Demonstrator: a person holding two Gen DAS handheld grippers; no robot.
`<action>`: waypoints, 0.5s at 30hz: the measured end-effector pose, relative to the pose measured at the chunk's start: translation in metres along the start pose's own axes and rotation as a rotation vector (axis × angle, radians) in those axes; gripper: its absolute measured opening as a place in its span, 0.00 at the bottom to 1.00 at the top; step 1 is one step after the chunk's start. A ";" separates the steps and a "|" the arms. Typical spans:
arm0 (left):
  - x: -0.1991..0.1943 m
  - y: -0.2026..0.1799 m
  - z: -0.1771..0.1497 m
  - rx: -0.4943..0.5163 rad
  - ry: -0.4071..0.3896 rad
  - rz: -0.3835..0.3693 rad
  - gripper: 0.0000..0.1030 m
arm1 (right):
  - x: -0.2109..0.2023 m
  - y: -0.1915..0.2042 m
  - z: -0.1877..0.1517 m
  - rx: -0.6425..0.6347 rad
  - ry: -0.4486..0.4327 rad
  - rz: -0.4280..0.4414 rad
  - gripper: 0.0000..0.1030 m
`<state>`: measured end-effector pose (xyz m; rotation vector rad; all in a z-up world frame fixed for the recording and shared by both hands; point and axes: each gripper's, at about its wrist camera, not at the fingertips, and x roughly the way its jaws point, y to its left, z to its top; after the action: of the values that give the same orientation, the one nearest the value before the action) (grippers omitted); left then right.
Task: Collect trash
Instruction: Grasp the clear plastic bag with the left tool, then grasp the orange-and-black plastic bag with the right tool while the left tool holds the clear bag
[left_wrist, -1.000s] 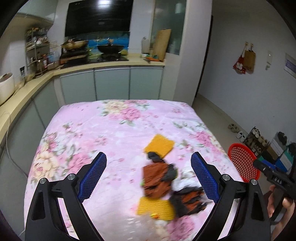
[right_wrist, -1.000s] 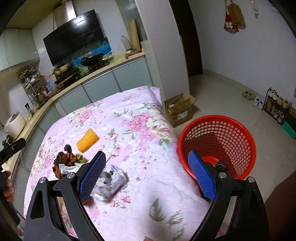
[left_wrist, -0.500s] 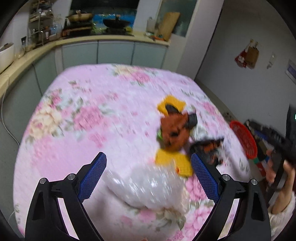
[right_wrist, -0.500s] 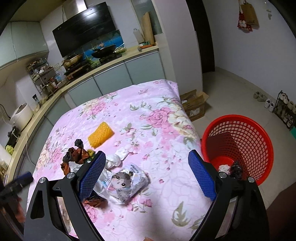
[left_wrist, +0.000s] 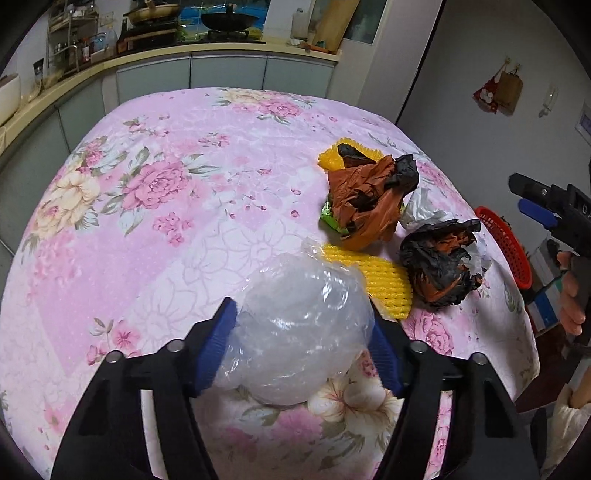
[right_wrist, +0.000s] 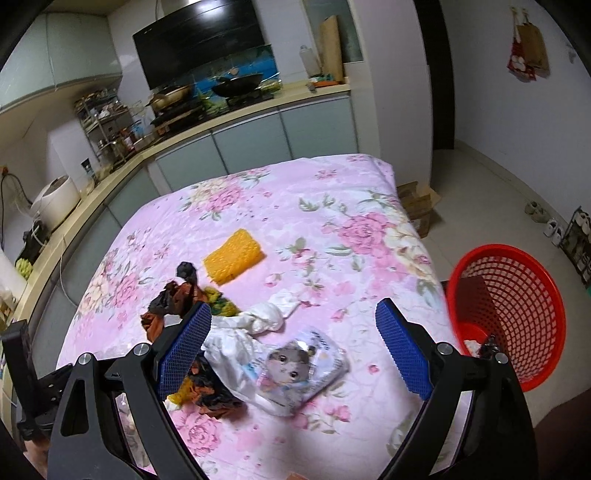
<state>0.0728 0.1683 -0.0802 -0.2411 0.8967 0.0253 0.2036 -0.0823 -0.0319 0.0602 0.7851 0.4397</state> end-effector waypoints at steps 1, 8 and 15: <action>0.000 0.000 0.000 0.003 -0.003 -0.002 0.56 | 0.002 0.004 0.001 -0.008 0.003 0.003 0.85; -0.011 0.015 0.006 -0.032 -0.040 -0.017 0.45 | 0.019 0.043 0.005 -0.093 0.027 0.034 0.85; -0.042 0.044 0.021 -0.117 -0.145 0.028 0.45 | 0.040 0.088 0.010 -0.167 0.080 0.101 0.85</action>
<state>0.0576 0.2187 -0.0438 -0.3311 0.7551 0.1201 0.2038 0.0151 -0.0331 -0.0740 0.8240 0.6054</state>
